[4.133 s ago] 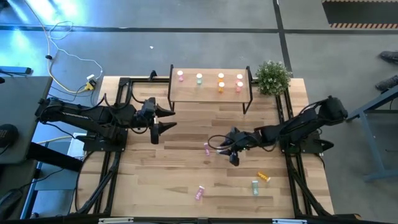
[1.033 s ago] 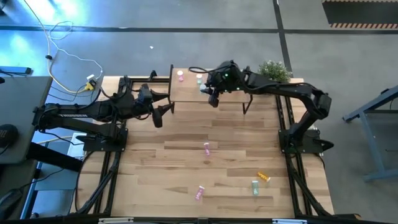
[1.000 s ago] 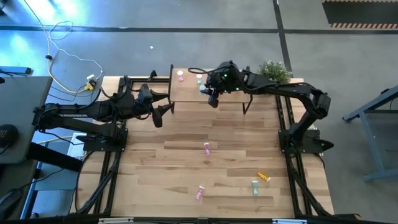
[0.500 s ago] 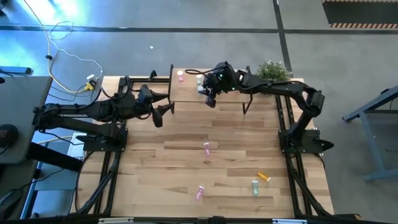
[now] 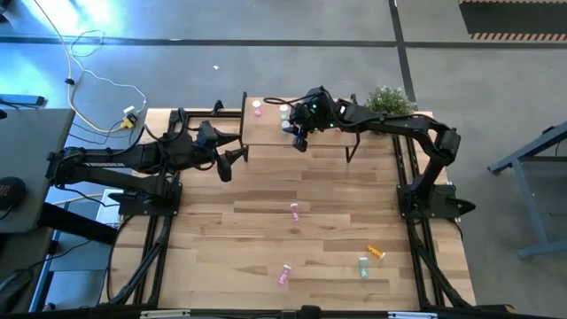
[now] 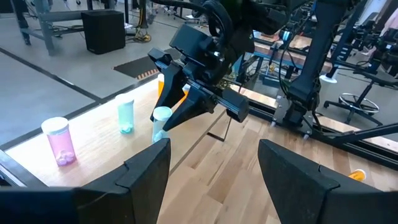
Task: Pick and place medicine bottles onto shelf by color
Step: Put the top blue pill bottle on the shelf aligned with the other blue pill bottle
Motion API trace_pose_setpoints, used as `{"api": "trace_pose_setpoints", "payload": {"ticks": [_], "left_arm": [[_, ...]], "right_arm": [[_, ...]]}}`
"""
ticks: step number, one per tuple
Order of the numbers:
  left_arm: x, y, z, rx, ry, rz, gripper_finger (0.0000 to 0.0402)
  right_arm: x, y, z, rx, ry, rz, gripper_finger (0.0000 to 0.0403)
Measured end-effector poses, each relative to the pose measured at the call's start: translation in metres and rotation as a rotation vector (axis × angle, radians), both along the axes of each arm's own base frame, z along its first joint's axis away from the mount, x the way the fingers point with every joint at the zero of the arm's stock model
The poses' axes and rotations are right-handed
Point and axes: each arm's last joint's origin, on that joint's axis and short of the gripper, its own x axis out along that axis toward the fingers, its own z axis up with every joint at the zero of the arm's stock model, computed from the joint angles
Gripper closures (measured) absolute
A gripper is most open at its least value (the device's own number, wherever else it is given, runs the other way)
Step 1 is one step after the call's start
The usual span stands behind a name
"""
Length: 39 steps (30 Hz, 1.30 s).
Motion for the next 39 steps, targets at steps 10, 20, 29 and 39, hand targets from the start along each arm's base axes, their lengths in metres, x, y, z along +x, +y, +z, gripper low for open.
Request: {"api": "trace_pose_setpoints", "payload": {"ticks": [10,20,29,39], "left_arm": [[0.0,0.0,0.0,0.002,0.004,0.0,0.0167],[0.0,0.0,0.0,0.002,0.005,-0.001,0.0167],[-0.001,0.0,-0.002,-0.002,0.025,-0.001,0.0167],[-0.001,0.0,-0.003,-0.005,0.035,-0.008,0.0167]], "right_arm": [[0.0,-0.001,0.0,-0.024,0.01,-0.013,0.0279],[0.0,-0.001,0.003,-0.023,0.007,-0.019,0.0231],[0.002,-0.003,0.022,-0.035,0.005,-0.057,0.0206],[0.001,-0.002,0.05,-0.004,0.025,-0.063,0.0201]]}}
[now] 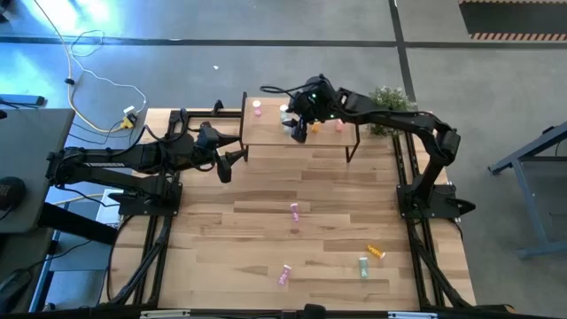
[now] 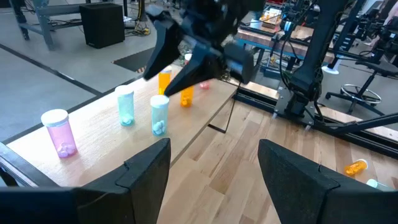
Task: Pick and place medicine bottles onto shelf by color
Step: Put the top blue pill bottle on the shelf aligned with the other blue pill bottle
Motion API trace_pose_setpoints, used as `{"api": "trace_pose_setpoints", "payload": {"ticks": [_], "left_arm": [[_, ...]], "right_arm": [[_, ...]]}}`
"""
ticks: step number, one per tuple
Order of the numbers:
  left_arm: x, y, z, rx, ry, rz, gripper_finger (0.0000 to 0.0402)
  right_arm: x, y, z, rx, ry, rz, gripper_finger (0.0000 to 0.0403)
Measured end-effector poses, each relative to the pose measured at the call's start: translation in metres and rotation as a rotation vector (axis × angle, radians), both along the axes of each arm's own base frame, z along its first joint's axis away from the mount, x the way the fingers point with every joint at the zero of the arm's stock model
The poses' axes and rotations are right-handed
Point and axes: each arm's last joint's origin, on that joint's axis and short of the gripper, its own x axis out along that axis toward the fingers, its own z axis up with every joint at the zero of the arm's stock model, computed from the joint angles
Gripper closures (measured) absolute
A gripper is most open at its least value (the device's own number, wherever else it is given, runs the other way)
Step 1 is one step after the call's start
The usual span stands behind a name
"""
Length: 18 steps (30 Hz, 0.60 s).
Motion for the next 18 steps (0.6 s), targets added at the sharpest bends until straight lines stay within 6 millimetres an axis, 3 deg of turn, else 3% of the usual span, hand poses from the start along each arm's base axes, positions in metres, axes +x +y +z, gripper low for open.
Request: {"api": "trace_pose_setpoints", "payload": {"ticks": [7,18], "left_arm": [[0.0,0.001,0.0,0.042,0.024,0.02,0.0167],[-0.001,0.002,0.0,0.098,0.058,0.052,0.0167]], "right_arm": [[-0.01,0.0,0.03,-0.043,0.103,-0.113,0.0201],[-0.013,0.002,0.001,-0.074,0.231,-0.13,0.0201]]}}
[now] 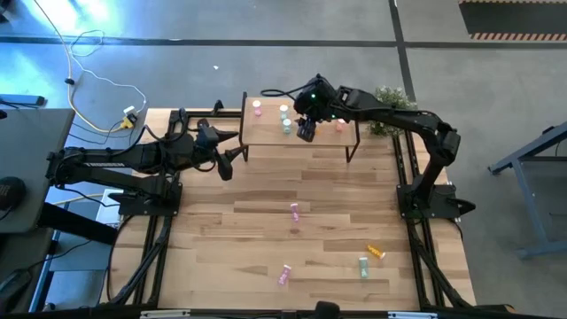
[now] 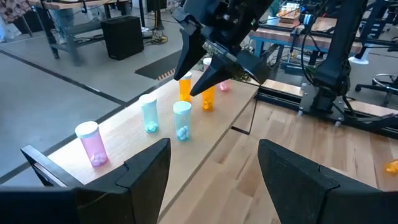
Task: Pick and place medicine bottles onto shelf by color
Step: Put the top blue pill bottle on the shelf aligned with the other blue pill bottle, then put the pink pill bottle on the shelf aligned with the other pink pill bottles
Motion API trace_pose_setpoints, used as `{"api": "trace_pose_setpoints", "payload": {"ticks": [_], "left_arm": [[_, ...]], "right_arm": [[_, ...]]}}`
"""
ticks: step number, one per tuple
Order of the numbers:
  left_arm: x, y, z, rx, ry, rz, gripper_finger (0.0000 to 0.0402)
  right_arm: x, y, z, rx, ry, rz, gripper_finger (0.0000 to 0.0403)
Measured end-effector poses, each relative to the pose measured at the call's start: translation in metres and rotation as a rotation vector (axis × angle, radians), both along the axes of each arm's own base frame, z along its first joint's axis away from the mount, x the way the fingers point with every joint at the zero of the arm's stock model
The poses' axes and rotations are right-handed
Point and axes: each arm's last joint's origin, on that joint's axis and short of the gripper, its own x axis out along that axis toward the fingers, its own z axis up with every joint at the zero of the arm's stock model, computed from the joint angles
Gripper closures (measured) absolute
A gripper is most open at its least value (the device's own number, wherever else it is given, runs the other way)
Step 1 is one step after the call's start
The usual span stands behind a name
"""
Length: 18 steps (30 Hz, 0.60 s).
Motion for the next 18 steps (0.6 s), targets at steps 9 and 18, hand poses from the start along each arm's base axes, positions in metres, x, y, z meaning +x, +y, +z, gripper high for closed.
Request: {"api": "trace_pose_setpoints", "payload": {"ticks": [9,18], "left_arm": [[0.0,0.0,0.0,0.012,0.012,-0.003,0.0167],[0.0,0.0,-0.001,0.007,0.014,-0.001,0.0167]], "right_arm": [[0.01,0.001,-0.012,-0.021,-0.03,0.008,0.0201],[0.012,0.003,-0.017,-0.018,-0.008,0.009,0.0201]]}}
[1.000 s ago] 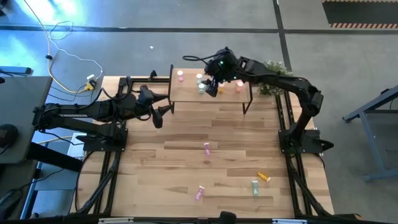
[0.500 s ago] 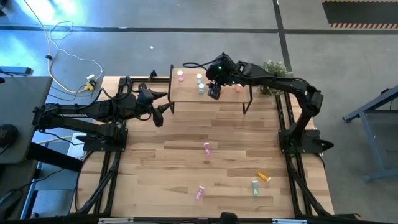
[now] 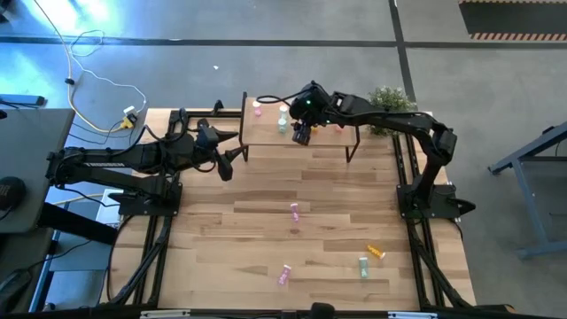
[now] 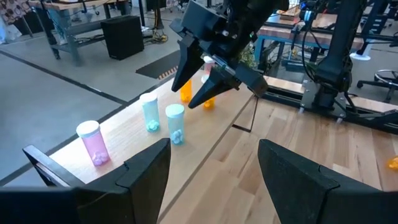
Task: Pick and place medicine bottles onto shelf by color
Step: Put the pink pill bottle on the shelf aligned with the other pink pill bottles
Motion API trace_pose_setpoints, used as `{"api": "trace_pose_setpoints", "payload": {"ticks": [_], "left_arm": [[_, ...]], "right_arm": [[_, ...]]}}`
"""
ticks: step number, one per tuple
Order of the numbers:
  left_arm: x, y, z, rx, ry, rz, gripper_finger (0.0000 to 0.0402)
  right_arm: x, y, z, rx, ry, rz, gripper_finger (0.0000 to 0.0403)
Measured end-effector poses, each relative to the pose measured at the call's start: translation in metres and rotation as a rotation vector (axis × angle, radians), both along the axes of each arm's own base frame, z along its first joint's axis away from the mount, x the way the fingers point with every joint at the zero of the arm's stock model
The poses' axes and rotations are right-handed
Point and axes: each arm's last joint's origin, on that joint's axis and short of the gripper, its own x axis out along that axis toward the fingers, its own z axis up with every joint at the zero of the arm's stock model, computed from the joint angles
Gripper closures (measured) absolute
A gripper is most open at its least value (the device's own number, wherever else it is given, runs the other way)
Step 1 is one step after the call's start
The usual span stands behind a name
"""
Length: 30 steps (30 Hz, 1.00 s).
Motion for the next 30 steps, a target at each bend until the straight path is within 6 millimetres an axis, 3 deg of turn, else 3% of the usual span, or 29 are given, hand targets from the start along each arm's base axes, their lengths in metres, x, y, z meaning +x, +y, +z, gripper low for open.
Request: {"api": "trace_pose_setpoints", "payload": {"ticks": [6,14,19,25,30], "left_arm": [[-0.005,0.003,-0.009,-0.02,0.094,0.056,0.0167],[-0.023,0.009,-0.035,-0.364,0.14,0.308,0.0167],[-0.032,0.008,-0.045,-0.479,0.175,0.434,0.0167],[-0.041,0.011,-0.061,-0.581,0.269,0.613,0.0167],[-0.035,0.024,-0.072,-0.66,0.315,0.687,0.0167]], "right_arm": [[-0.007,0.003,0.013,0.009,-0.043,-0.032,0.0201],[-0.015,0.007,0.056,0.032,-0.111,-0.073,0.0201],[-0.018,0.009,0.077,0.005,-0.133,-0.058,0.0201],[-0.021,0.009,0.09,-0.025,-0.14,-0.039,0.0201],[-0.022,0.009,0.092,-0.038,-0.134,-0.029,0.0201]]}}
